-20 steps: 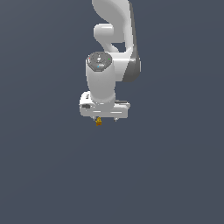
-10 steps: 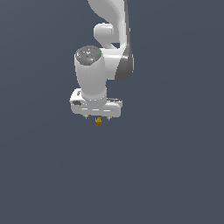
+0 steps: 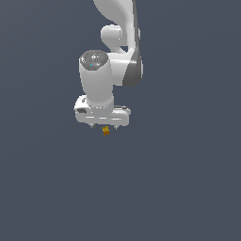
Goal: Pick up the object and move it to a goal position.
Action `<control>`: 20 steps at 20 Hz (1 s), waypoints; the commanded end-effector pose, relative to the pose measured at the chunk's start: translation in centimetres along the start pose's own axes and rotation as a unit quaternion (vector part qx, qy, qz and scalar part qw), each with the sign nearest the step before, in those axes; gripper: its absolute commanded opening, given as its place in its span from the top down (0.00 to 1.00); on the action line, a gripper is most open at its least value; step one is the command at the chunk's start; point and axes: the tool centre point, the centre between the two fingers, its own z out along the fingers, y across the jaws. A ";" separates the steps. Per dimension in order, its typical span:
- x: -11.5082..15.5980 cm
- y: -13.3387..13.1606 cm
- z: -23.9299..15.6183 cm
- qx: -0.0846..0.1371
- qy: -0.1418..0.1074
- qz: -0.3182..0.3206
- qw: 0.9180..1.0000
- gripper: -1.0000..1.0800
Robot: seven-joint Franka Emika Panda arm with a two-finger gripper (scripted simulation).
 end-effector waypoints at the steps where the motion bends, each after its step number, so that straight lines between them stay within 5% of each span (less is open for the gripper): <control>1: -0.3 0.1 0.6 0.000 0.000 -0.007 1.000 0.04; 20: -7.1 1.9 9.8 0.006 0.004 -0.140 0.990 0.04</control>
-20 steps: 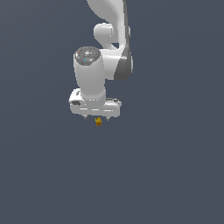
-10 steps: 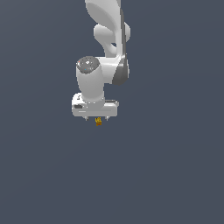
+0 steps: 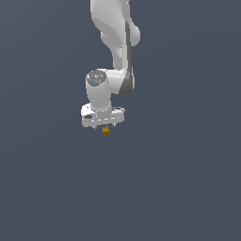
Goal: Pick up the object and move it to a goal position.
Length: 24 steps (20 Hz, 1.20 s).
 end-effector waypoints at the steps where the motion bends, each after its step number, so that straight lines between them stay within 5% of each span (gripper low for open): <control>1: -0.8 -0.1 0.8 0.001 0.001 -0.015 1.000 0.04; 24: -2.1 -0.3 6.3 0.001 0.002 -0.033 0.999 0.04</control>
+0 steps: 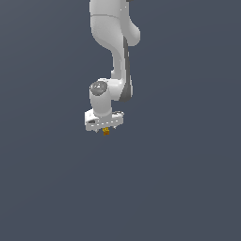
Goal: Pick up the object and move it to a goal position.
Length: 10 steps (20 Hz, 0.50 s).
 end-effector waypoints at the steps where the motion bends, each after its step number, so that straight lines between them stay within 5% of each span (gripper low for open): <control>1: 0.0 0.0 0.8 0.000 0.000 0.000 1.000 0.04; 5: 0.1 0.0 1.2 0.000 0.001 -0.001 1.000 0.04; 6: 0.1 0.0 1.2 0.000 0.001 -0.001 1.000 1.00; 10: 0.1 0.0 1.2 0.000 0.001 -0.001 1.000 1.00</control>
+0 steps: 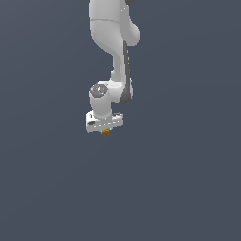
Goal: Pick up the object and move it to a goal position.
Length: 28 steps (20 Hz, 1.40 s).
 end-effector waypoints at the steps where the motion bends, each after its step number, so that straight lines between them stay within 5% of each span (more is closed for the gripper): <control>1: 0.0 0.0 0.0 0.000 0.000 0.000 1.000 1.00; 13: 1.5 -1.3 -0.7 0.000 0.000 0.000 1.000 1.00; 28: 11.8 -10.1 -5.6 0.000 0.000 0.000 1.000 1.00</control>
